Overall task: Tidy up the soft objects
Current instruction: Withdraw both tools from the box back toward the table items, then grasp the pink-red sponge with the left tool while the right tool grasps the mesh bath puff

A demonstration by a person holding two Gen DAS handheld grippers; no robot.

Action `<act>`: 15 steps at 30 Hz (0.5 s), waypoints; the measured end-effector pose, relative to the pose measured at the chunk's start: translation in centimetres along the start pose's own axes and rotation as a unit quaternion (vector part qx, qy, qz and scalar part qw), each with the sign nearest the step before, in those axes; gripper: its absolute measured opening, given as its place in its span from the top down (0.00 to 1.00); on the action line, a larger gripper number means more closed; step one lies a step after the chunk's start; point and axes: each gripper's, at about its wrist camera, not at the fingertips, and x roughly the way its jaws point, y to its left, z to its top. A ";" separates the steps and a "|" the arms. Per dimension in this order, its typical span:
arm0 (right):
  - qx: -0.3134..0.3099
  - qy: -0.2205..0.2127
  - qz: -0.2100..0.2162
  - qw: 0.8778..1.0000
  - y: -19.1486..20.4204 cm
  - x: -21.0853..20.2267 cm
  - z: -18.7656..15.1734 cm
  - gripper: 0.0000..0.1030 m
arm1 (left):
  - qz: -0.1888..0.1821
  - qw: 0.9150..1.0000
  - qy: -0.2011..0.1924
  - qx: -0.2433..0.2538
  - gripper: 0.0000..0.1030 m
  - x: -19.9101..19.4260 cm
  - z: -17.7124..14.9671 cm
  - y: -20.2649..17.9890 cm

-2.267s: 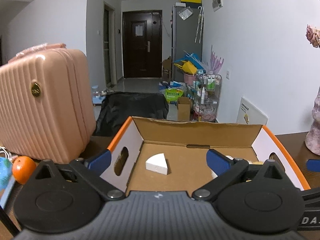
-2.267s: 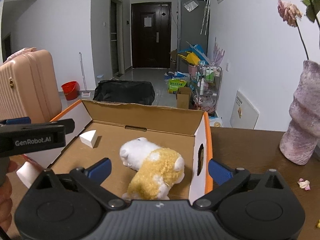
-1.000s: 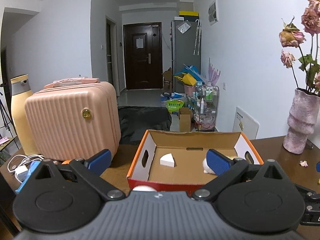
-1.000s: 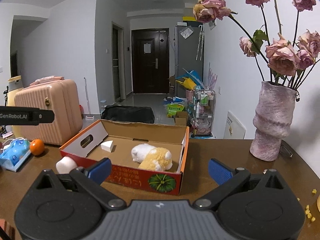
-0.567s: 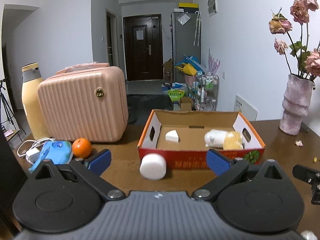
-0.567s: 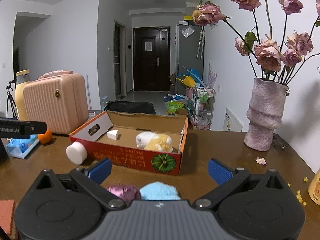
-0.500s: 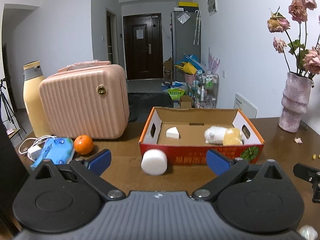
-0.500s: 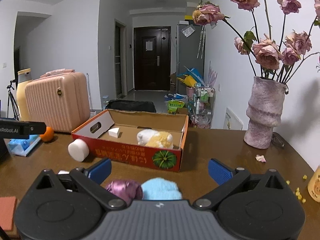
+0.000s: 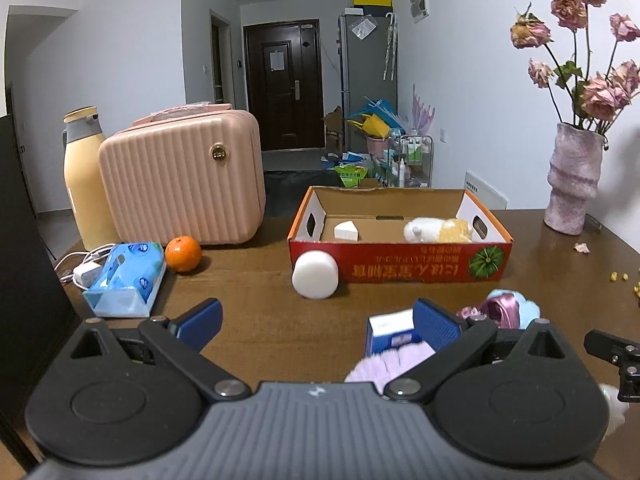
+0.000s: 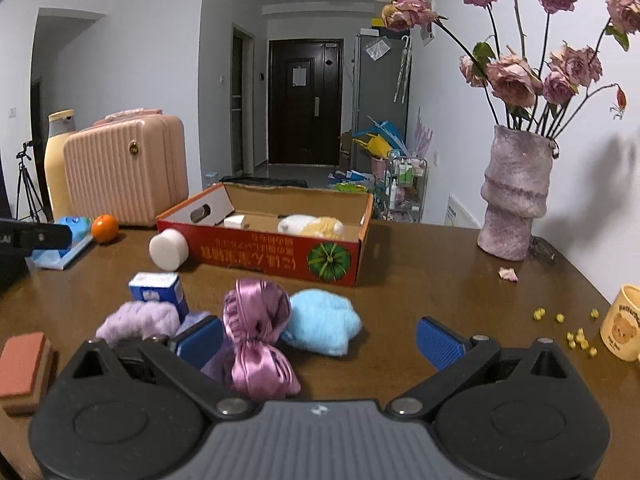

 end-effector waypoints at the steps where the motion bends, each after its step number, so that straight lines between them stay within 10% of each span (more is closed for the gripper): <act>1: 0.000 0.002 0.000 1.000 0.0 -0.2 -0.3 0.00 | 0.000 1.000 0.001 -0.002 0.00 -0.3 -0.3 0.0; 15: -0.009 0.034 -0.012 0.999 -0.5 -2.0 -5.0 0.00 | -0.008 1.000 0.001 -0.019 0.00 -3.2 -5.4 0.9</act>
